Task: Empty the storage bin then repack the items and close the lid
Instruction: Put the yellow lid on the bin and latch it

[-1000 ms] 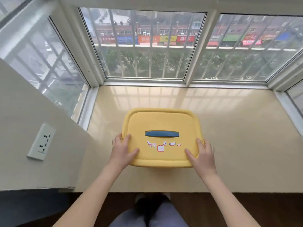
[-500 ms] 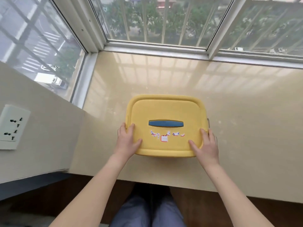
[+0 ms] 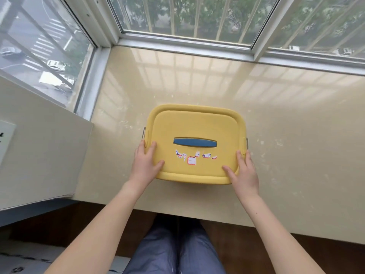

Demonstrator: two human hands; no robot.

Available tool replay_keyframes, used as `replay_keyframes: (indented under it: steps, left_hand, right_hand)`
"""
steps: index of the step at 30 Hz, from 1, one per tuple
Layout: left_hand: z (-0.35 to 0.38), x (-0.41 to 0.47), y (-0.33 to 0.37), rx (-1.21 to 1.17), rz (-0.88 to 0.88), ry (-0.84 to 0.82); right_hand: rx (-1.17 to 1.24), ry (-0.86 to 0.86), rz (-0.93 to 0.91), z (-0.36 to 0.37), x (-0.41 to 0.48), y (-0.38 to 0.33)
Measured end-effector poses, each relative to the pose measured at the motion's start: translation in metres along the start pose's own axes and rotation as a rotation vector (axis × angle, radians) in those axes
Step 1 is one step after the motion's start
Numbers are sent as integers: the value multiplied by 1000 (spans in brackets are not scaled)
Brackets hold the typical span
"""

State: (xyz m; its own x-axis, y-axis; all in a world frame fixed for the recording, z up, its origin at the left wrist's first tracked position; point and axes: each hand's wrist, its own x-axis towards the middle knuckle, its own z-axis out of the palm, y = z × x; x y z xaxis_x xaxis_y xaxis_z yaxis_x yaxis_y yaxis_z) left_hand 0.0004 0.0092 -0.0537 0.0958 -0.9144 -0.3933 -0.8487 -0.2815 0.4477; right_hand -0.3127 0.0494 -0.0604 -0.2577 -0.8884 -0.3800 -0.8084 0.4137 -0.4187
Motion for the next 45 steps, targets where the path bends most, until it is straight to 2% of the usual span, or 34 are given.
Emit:
replay_keyframes:
  steps: [9,12,14,18,25,30,35,38,42,45]
  left_hand:
    - [1,4,5,3,-26,-33]
    - [0,5,4,2,-29,-39]
    - [-1,6,4,0,-33,-38]
    - [2,8,1,0,-30,-23]
    - [5,8,0,1,-35,-3]
    - [2,4,2,-7,-37,-4]
    - [-2,0,4,63,-51,38]
    - [-4,-2,2,58,-39,60]
    - [-9,-4,-6,-51,-49,120]
    - [-11,-2,-14,-169,-71,142]
  right_hand:
    - [-103,-36,1,-7,5,-5]
    - [-163,-10,-113,-13,12,-4]
    - [-174,-55,-192,-19,21,-4]
    - [-188,-126,-212,-23,34,2]
    - [-92,-91,-233,-19,34,11]
    - [-219,-68,-261,-22,30,6]
    - [-240,3,-338,-18,20,-28]
    - [-208,-17,-440,-4,19,-68]
    - [-192,-80,-571,26,26,-123]
    - [-288,-108,-674,49,37,-150]
